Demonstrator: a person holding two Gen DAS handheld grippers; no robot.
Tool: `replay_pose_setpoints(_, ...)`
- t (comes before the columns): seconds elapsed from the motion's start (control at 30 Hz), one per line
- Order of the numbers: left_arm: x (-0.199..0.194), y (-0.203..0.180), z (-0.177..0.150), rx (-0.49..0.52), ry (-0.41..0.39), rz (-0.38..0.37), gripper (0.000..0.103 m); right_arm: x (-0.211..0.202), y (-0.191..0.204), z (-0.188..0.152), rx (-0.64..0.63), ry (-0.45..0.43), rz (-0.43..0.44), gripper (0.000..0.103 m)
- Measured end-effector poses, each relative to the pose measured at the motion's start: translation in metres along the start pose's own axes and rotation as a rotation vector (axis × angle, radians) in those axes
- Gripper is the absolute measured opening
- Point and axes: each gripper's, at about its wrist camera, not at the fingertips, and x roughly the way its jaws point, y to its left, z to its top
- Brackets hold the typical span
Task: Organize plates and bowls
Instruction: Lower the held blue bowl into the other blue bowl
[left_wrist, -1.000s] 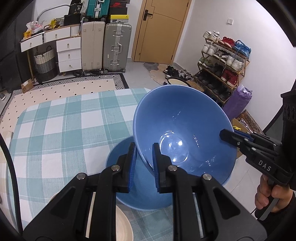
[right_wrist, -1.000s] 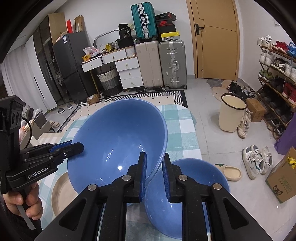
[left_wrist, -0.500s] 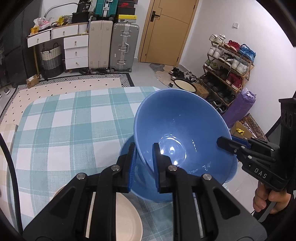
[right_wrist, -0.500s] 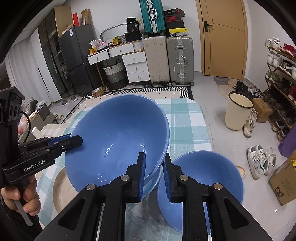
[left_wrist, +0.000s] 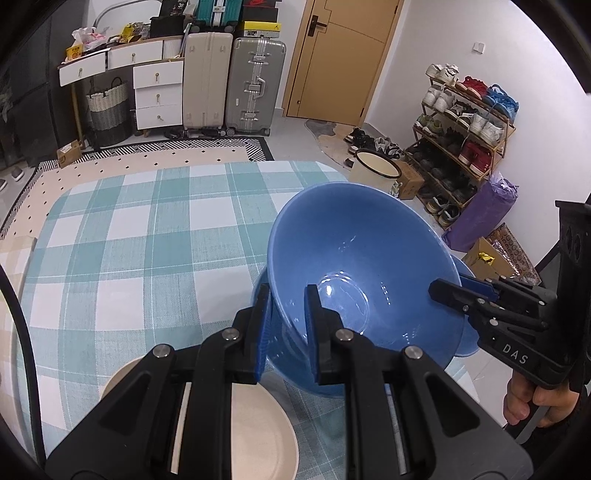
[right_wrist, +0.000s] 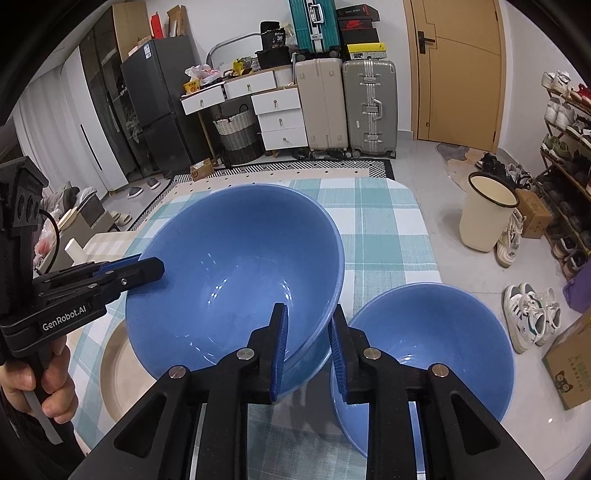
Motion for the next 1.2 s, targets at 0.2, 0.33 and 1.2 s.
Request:
replay_pose_setpoints(0.2, 0.013, 0.000, -0.005, 0.012, 0.008, 0.025, 0.013, 0.010, 0.000, -0.008, 0.002, 0.001, -0.010, 0.023)
replay_pose_setpoints(0.33, 0.022, 0.001, -0.008, 0.020, 0.013, 0.047, 0.013, 0.016, 0.004, -0.012, -0.008, 0.005, -0.031, 0.023)
replay_pose_setpoints(1.2, 0.065, 0.011, -0.026, 0.054, 0.039, 0.127, 0.013, 0.046, 0.020, -0.026, -0.069, 0.028, -0.111, 0.026)
